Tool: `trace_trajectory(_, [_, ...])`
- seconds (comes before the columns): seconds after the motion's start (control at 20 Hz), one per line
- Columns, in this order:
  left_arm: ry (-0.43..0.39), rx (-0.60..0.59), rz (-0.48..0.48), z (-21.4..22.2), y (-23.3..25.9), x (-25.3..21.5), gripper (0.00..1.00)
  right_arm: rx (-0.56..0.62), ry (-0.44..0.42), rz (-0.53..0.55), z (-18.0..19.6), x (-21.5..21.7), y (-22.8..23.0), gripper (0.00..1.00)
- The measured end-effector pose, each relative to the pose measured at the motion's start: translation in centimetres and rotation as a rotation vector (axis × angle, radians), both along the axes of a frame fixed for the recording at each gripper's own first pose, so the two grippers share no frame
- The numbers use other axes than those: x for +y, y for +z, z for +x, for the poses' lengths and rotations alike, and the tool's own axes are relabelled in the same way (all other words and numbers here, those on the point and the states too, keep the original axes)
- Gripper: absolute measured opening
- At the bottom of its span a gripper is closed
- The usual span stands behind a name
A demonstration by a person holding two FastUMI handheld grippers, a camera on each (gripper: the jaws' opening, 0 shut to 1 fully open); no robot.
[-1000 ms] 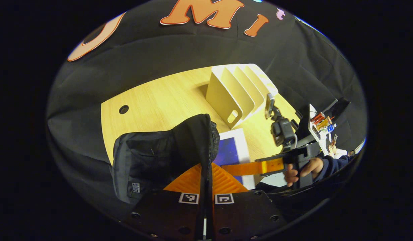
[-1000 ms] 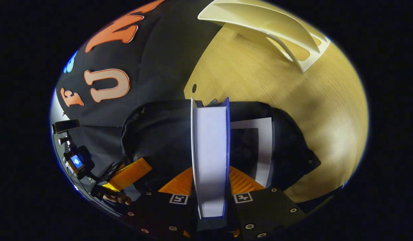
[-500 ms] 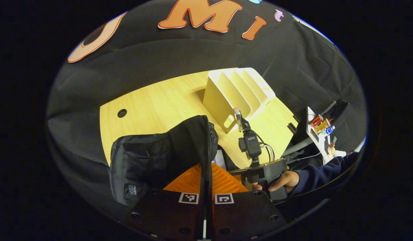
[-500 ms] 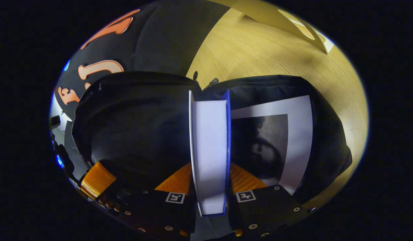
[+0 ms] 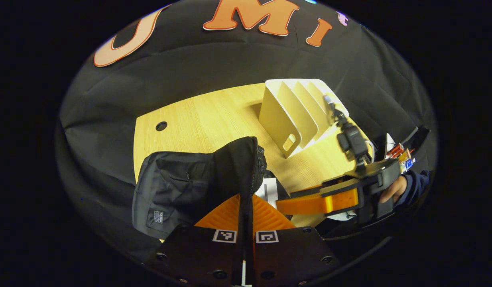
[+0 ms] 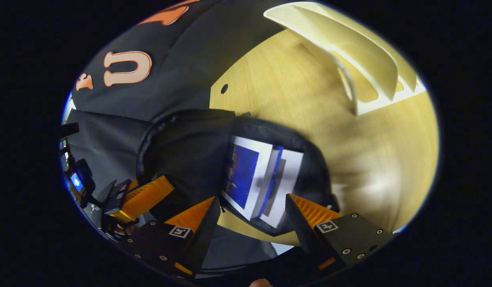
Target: Open the schoolbag, grab two books from the bookshelf and put them into the schoolbag.
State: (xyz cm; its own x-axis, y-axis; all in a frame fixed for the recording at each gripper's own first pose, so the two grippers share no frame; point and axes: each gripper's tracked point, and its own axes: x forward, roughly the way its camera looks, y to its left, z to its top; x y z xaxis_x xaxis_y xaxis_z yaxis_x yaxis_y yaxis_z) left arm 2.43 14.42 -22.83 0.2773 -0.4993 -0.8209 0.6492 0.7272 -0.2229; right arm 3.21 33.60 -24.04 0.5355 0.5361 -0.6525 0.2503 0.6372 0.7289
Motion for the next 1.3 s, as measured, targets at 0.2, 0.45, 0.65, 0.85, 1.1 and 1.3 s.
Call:
trace_trajectory(0.2, [0.061, -0.005, 0.041, -1.7, -1.2, -1.8, 0.05, -0.052, -0.040, -0.073, -1.4, -6.9, 1.9, 0.98])
trace_trajectory(0.45, [0.105, 0.025, -0.014, -4.7, -1.5, -6.3, 0.27, -0.153, -0.097, -0.207, -2.4, -15.5, 3.6, 0.98])
trace_trajectory(0.65, [0.138, 0.060, -0.041, -7.7, -2.8, -10.3, 0.80, -0.194, -0.109, -0.273, -3.2, -20.8, 4.3, 0.98])
trace_trajectory(0.85, [0.205, 0.013, -0.060, -8.9, -1.3, -13.8, 0.99, -0.266, -0.103, -0.329, -4.5, -23.6, 6.1, 0.98])
trace_trajectory(1.1, [0.306, -0.174, -0.135, -8.1, 3.3, -18.5, 0.99, -0.359, -0.121, -0.342, -5.7, -25.3, 8.6, 0.98])
trace_trajectory(1.3, [0.399, -0.394, -0.177, -5.7, 7.1, -19.7, 0.98, -0.433, -0.160, -0.416, -6.2, -26.5, 9.0, 0.98])
